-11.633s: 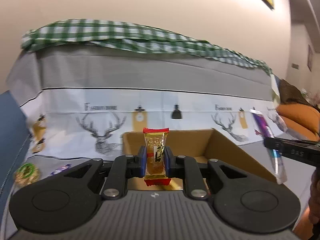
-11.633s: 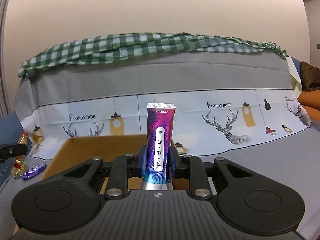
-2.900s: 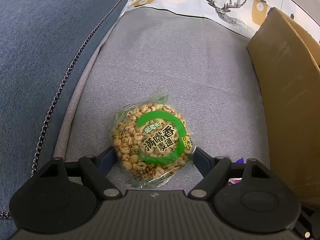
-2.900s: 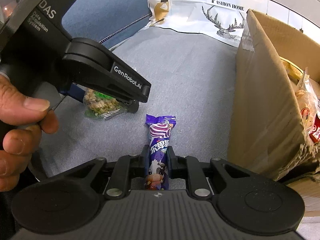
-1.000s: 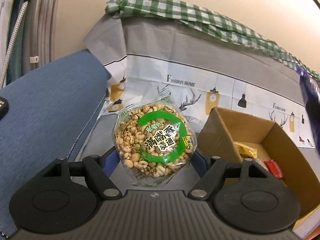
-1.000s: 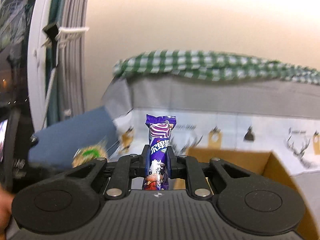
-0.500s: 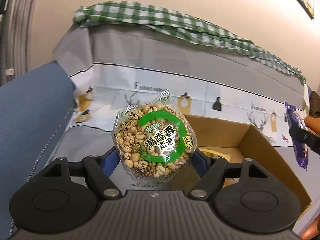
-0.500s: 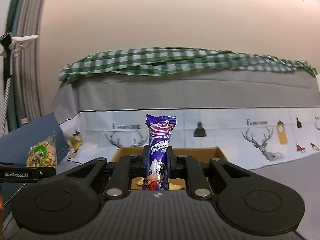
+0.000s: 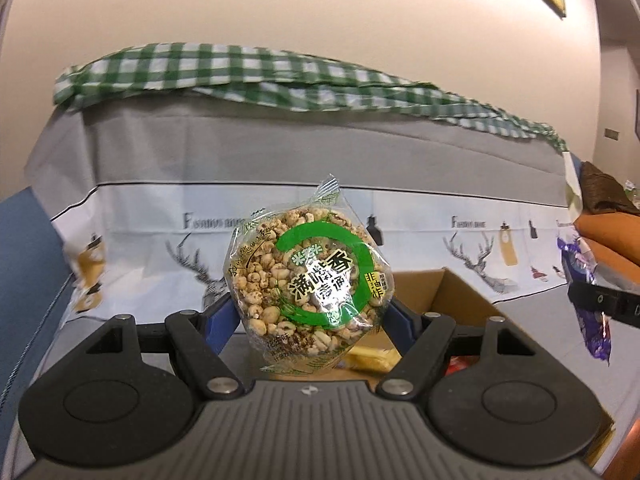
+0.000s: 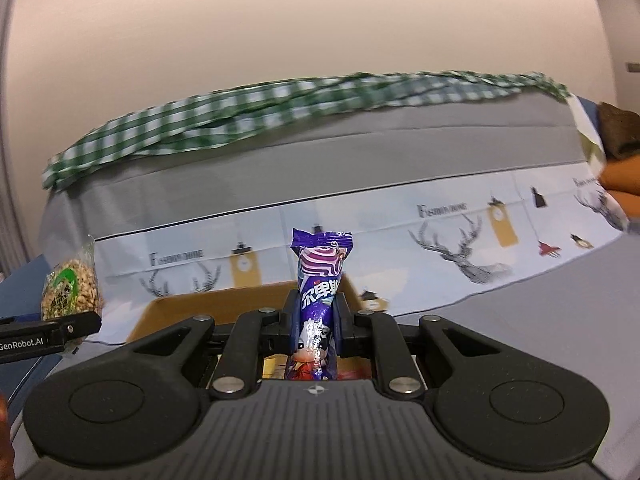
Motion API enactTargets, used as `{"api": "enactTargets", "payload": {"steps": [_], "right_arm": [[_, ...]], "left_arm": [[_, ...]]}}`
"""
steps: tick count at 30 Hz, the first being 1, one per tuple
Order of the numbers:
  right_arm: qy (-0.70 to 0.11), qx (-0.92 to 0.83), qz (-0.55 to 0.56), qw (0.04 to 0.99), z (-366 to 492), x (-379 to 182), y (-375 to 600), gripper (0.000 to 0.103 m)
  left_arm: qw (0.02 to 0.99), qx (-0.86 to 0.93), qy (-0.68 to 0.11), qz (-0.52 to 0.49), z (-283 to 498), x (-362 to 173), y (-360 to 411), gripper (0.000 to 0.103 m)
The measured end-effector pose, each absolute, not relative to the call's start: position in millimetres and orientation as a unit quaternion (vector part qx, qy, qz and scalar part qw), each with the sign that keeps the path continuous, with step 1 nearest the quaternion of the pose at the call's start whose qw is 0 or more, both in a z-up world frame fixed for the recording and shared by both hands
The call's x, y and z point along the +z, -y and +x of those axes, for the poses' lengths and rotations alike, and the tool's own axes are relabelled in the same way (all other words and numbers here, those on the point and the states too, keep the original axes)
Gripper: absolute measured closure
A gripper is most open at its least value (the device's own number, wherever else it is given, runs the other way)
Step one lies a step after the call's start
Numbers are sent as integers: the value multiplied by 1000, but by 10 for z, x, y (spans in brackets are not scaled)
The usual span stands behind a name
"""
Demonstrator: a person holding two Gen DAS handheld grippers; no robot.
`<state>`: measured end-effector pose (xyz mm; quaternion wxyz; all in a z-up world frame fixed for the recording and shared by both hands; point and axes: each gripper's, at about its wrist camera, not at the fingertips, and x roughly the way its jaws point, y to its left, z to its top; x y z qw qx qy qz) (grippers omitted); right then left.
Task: Organize snacks
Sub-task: 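Lift the chocolate bar and puffed-grain bag over the box with both grippers, then open both grippers to drop the chocolate bar and grain bag into the box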
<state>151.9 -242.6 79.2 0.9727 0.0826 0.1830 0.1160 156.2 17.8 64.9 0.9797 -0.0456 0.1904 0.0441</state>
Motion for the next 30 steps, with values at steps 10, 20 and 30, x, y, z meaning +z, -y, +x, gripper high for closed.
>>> {"api": "enactTargets", "payload": {"steps": [10, 20, 30], "right_arm": [[-182, 95, 71, 976, 1605, 748, 2426, 87], [-181, 70, 59, 979, 1690, 695, 2330, 87], [-181, 70, 56, 979, 1709, 680, 2259, 87]], "left_arm": [[984, 0, -178, -31, 1889, 660, 152, 22], [978, -17, -202, -44, 2017, 579, 228, 22], [975, -21, -212, -65, 2055, 580, 204, 22]]}}
